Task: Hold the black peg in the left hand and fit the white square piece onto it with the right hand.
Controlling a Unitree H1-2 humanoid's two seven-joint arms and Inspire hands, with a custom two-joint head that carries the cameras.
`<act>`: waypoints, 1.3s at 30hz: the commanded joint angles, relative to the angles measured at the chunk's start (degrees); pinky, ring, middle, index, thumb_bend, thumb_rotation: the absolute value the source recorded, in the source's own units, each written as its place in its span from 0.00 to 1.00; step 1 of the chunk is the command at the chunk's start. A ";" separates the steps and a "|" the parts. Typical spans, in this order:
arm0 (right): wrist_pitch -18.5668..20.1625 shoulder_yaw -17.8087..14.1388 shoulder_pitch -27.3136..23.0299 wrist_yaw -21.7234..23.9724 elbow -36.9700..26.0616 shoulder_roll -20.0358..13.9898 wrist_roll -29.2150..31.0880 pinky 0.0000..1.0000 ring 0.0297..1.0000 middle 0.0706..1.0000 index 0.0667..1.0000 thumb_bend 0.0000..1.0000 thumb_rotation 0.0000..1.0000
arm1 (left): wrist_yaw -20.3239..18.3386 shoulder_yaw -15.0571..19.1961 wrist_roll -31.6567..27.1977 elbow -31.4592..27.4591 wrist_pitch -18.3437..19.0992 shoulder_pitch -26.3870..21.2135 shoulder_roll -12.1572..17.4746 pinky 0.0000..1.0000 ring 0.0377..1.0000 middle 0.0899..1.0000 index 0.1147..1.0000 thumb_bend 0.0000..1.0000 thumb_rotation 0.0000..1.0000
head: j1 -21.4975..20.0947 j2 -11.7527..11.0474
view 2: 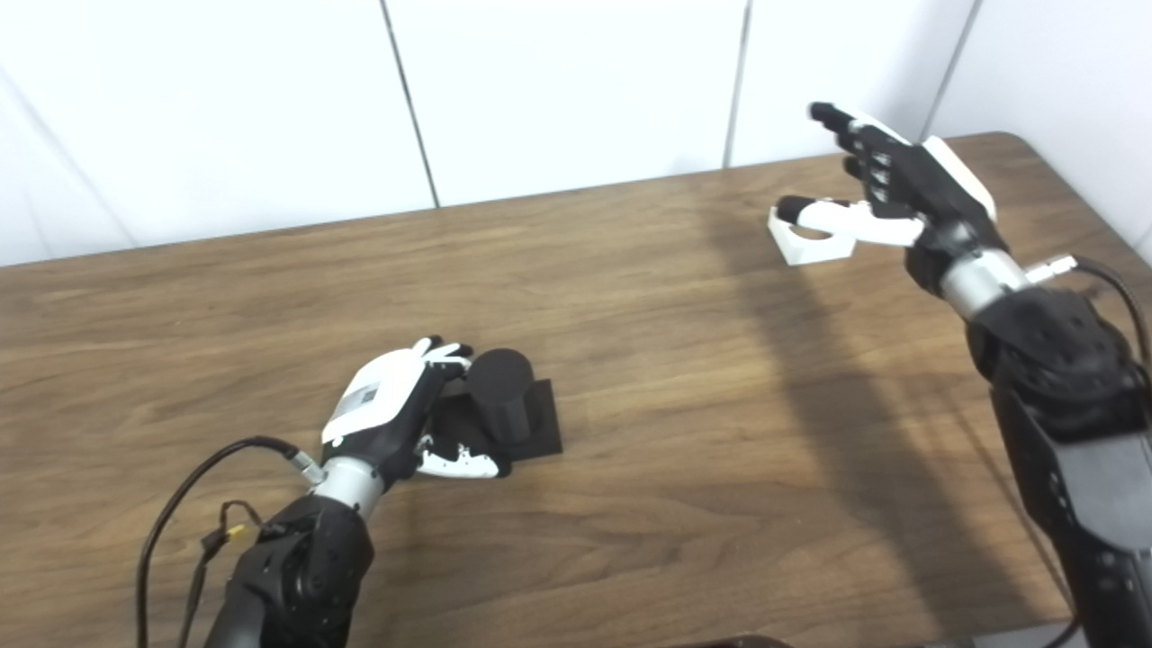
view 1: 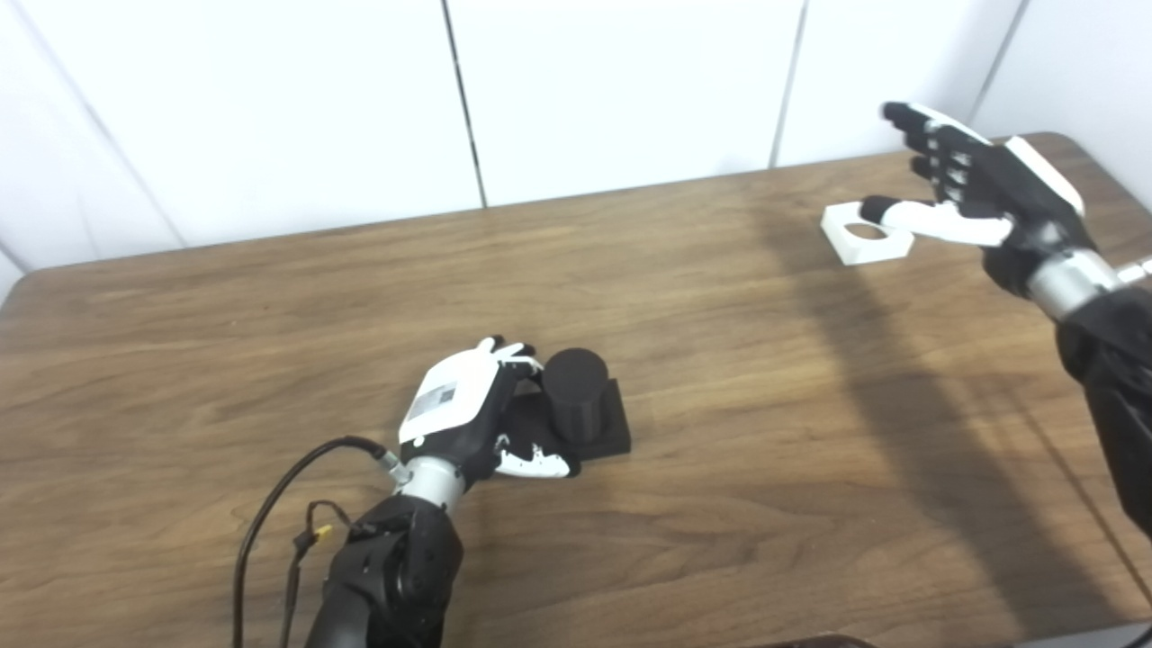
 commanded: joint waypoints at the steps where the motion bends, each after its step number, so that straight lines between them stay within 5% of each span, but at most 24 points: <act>1: 0.01 2.18 -4.35 2.27 0.33 -5.59 -5.18 1.00 1.00 1.00 0.84 0.87 0.30 | -3.15 -0.69 1.16 2.13 1.85 0.87 2.34 1.00 1.00 0.94 0.43 0.51 0.06 | -0.58 0.15; 7: 0.01 10.02 -10.61 11.41 6.83 -11.82 -18.66 1.00 1.00 1.00 0.83 0.99 0.18 | -4.11 -0.91 1.50 2.01 1.77 0.40 3.74 1.00 1.00 0.91 0.42 0.51 0.06 | -2.30 0.40; 17: -0.04 19.80 -20.67 23.89 15.78 -13.33 -37.50 0.99 1.00 1.00 0.83 1.00 0.15 | -5.77 -1.04 1.77 1.07 1.90 0.07 5.15 1.00 1.00 0.90 0.42 0.51 0.07 | -5.82 0.50; 39: -6.58 25.82 -29.62 22.50 33.24 -7.10 -48.57 1.00 1.00 1.00 0.89 1.00 0.21 | -3.91 -0.43 -0.53 0.74 1.31 0.86 6.65 1.00 1.00 0.88 0.42 0.51 0.06 | -6.09 0.54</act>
